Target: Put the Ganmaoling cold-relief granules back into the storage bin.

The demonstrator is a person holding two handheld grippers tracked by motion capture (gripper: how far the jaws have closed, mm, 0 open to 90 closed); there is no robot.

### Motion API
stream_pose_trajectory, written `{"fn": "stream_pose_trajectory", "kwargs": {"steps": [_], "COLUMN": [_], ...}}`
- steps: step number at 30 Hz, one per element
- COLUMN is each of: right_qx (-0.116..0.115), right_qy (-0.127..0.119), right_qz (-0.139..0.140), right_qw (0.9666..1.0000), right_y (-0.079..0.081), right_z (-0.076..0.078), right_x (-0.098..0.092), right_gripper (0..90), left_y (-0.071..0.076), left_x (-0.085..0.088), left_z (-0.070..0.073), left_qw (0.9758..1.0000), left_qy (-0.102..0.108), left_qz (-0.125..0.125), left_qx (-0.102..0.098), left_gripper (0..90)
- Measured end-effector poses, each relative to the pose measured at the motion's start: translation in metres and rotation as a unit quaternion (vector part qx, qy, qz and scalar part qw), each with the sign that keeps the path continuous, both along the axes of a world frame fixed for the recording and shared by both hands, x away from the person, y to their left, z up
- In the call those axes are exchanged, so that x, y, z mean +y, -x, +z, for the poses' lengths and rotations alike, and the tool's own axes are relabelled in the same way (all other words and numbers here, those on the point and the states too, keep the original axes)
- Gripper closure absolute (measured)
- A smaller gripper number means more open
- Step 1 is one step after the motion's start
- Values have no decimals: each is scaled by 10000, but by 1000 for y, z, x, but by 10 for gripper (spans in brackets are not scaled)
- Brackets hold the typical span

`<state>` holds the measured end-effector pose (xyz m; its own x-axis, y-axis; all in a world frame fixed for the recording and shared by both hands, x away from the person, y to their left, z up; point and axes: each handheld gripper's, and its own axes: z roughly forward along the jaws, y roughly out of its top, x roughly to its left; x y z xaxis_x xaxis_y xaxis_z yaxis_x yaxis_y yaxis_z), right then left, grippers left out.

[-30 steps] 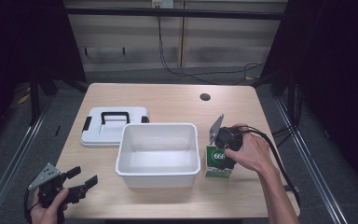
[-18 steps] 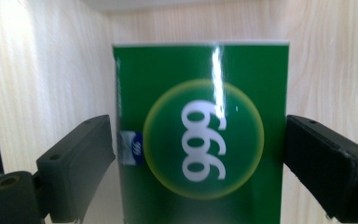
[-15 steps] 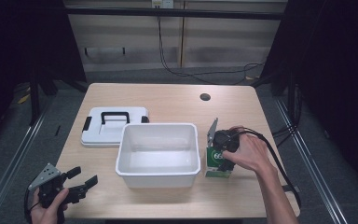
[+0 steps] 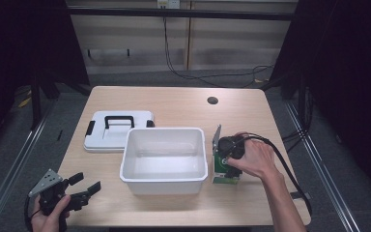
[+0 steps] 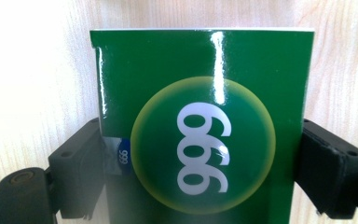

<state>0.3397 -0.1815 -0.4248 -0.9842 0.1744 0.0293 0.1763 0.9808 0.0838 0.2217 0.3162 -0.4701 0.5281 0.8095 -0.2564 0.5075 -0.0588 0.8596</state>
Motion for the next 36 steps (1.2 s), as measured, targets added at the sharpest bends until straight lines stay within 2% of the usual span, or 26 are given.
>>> {"fn": "stream_pose_trajectory", "kwargs": {"steps": [1, 2, 8, 12, 13, 22, 25, 26, 28, 30, 36], "right_qx": [0, -39, 57, 62, 9, -39, -4, 87, 78, 109, 24], "right_qy": [0, -33, 68, 79, 88, 187, 235, 241, 189, 139, 122], "right_qz": [0, 112, 57, -27, 102, 97, -1, -67, -18, -105, -199], "right_qw": [10000, 9999, 9999, 9999, 9999, 9998, 9997, 9997, 9998, 9998, 9997], "right_y": [0, -1, -1, -1, -1, -1, 0, 0, -1, 0, 3], "right_z": [0, -1, -8, -7, -7, -6, -6, -4, -3, 1, 13], "right_x": [0, 0, 3, 3, 4, 7, 6, 6, 5, 3, 2], "right_gripper": [130, 128, 125, 142, 153, 159, 158, 159, 158, 159, 158], "left_y": [0, 0, 0, 0, 0, 0, 0, 0, 0, 0, 0], "left_x": [0, 0, 0, 0, 0, 0, 0, 0, 0, 0, 0], "left_z": [0, 0, 0, 0, 0, 0, 0, 0, 0, 0, 0], "left_qw": [10000, 10000, 10000, 10000, 10000, 10000, 10000, 10000, 10000, 10000, 10000], "left_qy": [-1, 1, 6, 11, 7, 14, 8, 11, 19, 9, 15], "left_qz": [3, 2, 15, 8, 4, 16, 37, 39, 41, 41, 47], "left_qx": [11, 10, 14, 15, 8, 13, 3, 9, 16, 10, 11], "left_gripper": [166, 166, 166, 166, 166, 166, 166, 166, 166, 166, 166]}}
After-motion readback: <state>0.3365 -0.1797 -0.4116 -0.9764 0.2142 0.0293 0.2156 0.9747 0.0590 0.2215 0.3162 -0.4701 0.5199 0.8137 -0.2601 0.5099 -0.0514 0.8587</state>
